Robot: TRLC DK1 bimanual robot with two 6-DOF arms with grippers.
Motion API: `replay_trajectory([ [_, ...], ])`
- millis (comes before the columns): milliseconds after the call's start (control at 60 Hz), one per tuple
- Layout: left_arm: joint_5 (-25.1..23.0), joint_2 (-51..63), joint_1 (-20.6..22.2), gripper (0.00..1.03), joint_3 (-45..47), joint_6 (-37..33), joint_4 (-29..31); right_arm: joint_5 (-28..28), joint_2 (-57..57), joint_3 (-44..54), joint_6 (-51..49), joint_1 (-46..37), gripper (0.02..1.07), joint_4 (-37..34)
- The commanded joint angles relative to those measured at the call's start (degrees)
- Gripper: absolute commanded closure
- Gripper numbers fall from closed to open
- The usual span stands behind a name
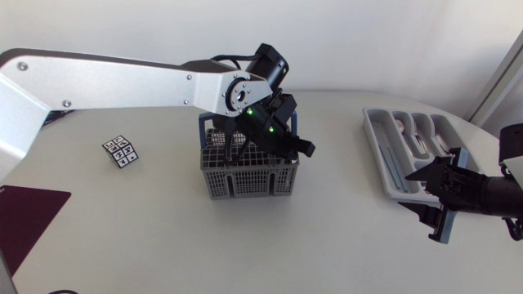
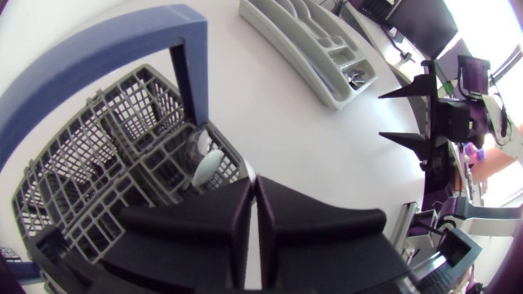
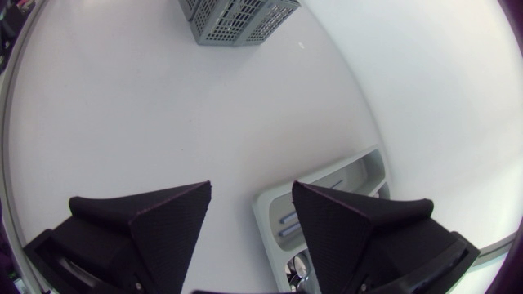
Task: Transfer all utensils from the basket to the drawer tray.
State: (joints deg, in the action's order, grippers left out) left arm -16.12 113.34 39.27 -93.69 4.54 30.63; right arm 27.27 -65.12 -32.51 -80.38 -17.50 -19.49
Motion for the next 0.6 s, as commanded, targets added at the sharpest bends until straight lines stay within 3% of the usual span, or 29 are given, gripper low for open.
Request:
replay_trajectory([
  [0, -1.11, -1.63, -0.68, 1.00, 2.37, 1.18, 0.30, -0.02, 0.87, 1.22, 1.28, 0.71, 0.34, -0.11],
  [583, -6.73, -12.26, -1.30, 1.00, 2.99, 2.23, 0.30, -0.90, 3.86, 1.14, 8.13, 7.13, 0.33, -0.11],
])
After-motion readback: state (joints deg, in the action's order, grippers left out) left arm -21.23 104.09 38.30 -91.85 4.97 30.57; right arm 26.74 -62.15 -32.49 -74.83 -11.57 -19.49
